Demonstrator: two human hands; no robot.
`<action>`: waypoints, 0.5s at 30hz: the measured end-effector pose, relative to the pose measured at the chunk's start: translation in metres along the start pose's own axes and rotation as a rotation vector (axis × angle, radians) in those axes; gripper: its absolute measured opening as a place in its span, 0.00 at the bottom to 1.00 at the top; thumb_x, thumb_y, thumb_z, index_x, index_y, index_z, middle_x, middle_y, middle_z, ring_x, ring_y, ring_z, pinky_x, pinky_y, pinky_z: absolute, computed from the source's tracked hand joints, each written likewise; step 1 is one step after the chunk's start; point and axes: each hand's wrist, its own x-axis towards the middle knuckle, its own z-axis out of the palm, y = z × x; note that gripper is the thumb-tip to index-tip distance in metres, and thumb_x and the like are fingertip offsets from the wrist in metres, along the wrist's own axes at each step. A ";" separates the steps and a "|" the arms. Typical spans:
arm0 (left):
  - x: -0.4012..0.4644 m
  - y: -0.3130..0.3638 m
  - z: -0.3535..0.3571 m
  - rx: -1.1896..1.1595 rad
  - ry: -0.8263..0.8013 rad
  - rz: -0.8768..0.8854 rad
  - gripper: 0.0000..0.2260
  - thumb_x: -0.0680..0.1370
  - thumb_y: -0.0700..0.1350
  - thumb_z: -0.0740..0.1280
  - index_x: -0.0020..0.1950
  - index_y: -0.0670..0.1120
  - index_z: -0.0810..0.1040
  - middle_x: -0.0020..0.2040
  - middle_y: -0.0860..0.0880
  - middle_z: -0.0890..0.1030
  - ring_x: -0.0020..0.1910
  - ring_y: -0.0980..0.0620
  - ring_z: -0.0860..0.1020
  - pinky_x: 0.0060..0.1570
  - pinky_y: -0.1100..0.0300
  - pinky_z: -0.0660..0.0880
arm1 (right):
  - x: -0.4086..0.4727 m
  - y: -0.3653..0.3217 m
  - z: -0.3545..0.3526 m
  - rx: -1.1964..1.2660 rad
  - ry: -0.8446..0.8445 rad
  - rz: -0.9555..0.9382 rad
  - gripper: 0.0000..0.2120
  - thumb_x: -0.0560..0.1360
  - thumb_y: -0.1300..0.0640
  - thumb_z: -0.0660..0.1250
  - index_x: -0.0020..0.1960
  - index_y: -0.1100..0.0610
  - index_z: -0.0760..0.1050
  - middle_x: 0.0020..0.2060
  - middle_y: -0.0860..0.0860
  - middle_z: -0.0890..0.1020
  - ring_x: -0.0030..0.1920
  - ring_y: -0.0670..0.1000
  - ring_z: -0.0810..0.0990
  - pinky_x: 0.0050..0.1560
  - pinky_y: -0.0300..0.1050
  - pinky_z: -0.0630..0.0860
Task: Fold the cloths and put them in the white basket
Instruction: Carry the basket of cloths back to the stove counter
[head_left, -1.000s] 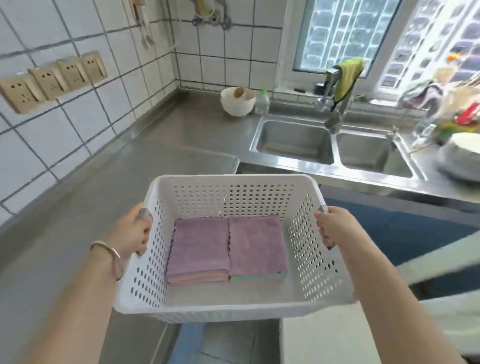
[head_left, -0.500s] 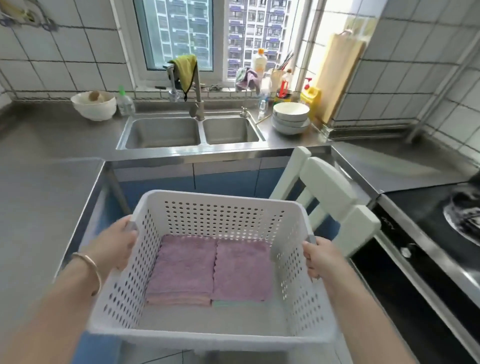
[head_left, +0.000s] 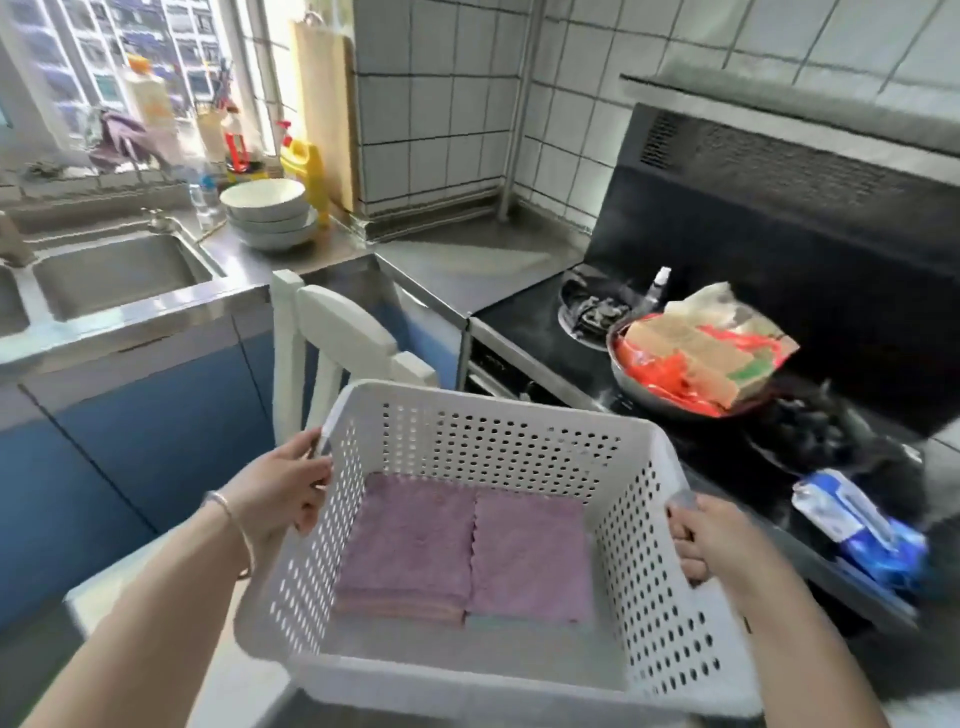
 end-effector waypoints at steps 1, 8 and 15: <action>0.010 0.011 0.016 -0.033 -0.020 0.019 0.20 0.80 0.33 0.55 0.71 0.45 0.63 0.31 0.46 0.65 0.14 0.58 0.64 0.14 0.69 0.61 | 0.003 0.001 -0.014 0.047 0.034 0.010 0.15 0.78 0.63 0.55 0.33 0.57 0.63 0.20 0.47 0.63 0.18 0.45 0.59 0.19 0.34 0.57; 0.102 0.088 0.114 0.111 -0.211 0.166 0.12 0.79 0.32 0.54 0.44 0.47 0.71 0.30 0.47 0.62 0.13 0.61 0.61 0.14 0.73 0.57 | 0.051 -0.020 -0.082 0.200 0.229 -0.013 0.17 0.79 0.64 0.53 0.31 0.57 0.60 0.22 0.50 0.60 0.18 0.46 0.57 0.19 0.31 0.57; 0.209 0.169 0.145 0.006 -0.297 0.140 0.09 0.80 0.34 0.56 0.53 0.46 0.71 0.32 0.47 0.65 0.15 0.60 0.62 0.15 0.71 0.58 | 0.143 -0.088 -0.094 0.224 0.271 -0.041 0.18 0.80 0.62 0.55 0.31 0.58 0.61 0.20 0.50 0.61 0.17 0.46 0.58 0.17 0.33 0.57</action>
